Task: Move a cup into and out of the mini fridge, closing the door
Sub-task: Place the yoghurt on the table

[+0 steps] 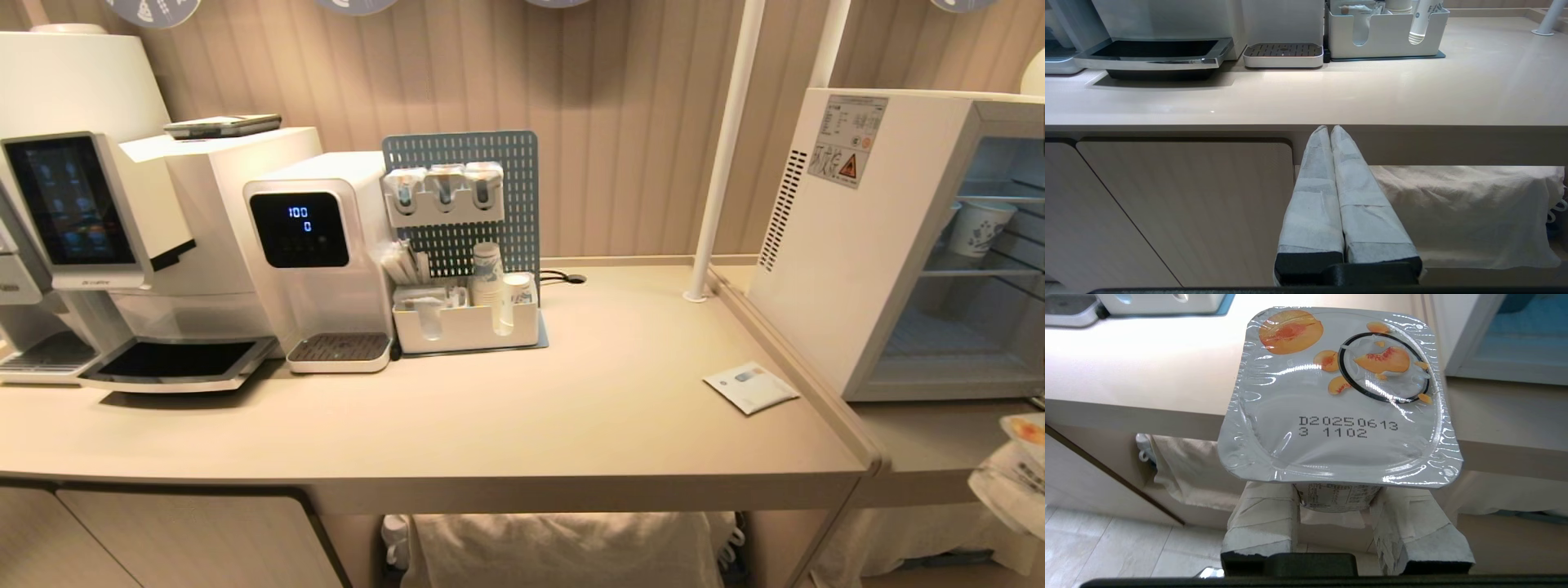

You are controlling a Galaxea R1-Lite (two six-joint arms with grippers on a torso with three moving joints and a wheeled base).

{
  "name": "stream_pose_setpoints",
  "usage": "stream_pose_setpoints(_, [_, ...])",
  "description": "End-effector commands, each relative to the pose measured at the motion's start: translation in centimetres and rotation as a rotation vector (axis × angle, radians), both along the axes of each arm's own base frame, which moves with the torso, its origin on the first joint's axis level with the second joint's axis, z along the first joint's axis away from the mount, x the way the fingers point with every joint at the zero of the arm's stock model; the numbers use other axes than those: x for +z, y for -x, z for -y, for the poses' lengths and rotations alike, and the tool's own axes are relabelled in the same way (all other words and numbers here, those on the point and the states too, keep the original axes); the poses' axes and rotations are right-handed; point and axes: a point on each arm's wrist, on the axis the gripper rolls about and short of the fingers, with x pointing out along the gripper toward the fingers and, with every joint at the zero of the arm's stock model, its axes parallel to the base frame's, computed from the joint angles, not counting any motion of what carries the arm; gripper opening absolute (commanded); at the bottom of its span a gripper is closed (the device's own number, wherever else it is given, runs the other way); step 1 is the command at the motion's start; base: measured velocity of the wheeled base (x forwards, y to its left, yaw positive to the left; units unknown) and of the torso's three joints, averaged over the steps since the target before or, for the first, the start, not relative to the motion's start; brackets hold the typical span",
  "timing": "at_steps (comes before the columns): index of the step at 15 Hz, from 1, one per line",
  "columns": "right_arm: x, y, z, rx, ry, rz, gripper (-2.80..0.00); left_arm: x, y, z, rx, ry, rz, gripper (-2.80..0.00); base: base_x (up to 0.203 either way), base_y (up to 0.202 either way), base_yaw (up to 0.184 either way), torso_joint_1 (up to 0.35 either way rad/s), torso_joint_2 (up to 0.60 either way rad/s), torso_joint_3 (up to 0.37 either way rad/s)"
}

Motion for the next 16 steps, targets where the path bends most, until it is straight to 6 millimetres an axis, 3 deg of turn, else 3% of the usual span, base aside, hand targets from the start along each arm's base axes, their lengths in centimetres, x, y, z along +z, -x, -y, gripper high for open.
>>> stream_pose_setpoints(1, [-3.2,-7.4,-0.2,0.013,-0.002,-0.228,-2.8,0.0,0.0,0.0,0.001,0.001,-0.001,-2.8,0.0,0.0,0.0,0.0,0.0,0.0])
stream_pose_setpoints(6, [-9.2,-17.9,-0.8,0.04,-0.011,-0.239,-2.8,0.0,0.0,0.0,0.001,0.001,-0.001,-2.8,0.0,0.0,0.0,0.0,0.0,0.0])
stream_pose_setpoints(9, [-10.6,-24.5,-2.2,0.037,0.007,-0.13,-2.8,0.0,0.0,0.0,0.001,0.001,-0.001,-2.8,0.0,0.0,0.0,0.0,0.0,0.0])
stream_pose_setpoints(16, [-15.5,-33.6,-3.9,0.026,0.03,-0.217,-2.8,0.0,0.0,0.0,0.001,0.001,0.0,-2.8,0.0,0.0,0.0,0.0,0.0,0.0])
